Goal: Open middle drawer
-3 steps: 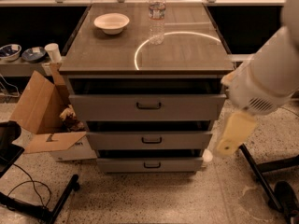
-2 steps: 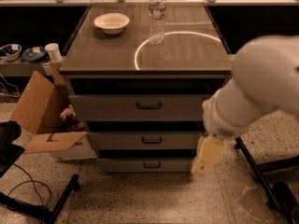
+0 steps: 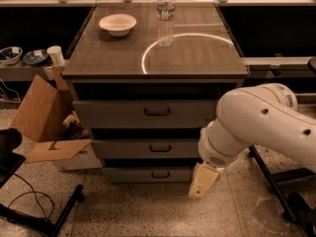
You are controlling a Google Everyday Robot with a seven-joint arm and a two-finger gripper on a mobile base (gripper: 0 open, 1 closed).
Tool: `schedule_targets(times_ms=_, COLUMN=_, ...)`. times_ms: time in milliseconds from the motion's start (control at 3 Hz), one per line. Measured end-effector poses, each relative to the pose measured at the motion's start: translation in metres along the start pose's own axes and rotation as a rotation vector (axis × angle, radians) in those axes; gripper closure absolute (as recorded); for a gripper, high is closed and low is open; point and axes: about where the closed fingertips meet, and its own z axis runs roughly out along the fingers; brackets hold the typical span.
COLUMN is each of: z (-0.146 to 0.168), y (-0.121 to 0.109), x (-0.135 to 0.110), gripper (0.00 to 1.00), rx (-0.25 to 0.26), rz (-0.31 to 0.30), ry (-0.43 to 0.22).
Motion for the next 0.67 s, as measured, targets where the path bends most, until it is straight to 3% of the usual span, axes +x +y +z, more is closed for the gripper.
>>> schedule_targets(times_ms=333, z=0.014, y=0.001, x=-0.008, gripper=0.0, rx=-0.013, rz=-0.02, ry=0.042)
schedule_targets(times_ms=667, z=0.047, y=-0.007, x=-0.03, gripper=0.0, rx=-0.034, rz=-0.072, ry=0.078)
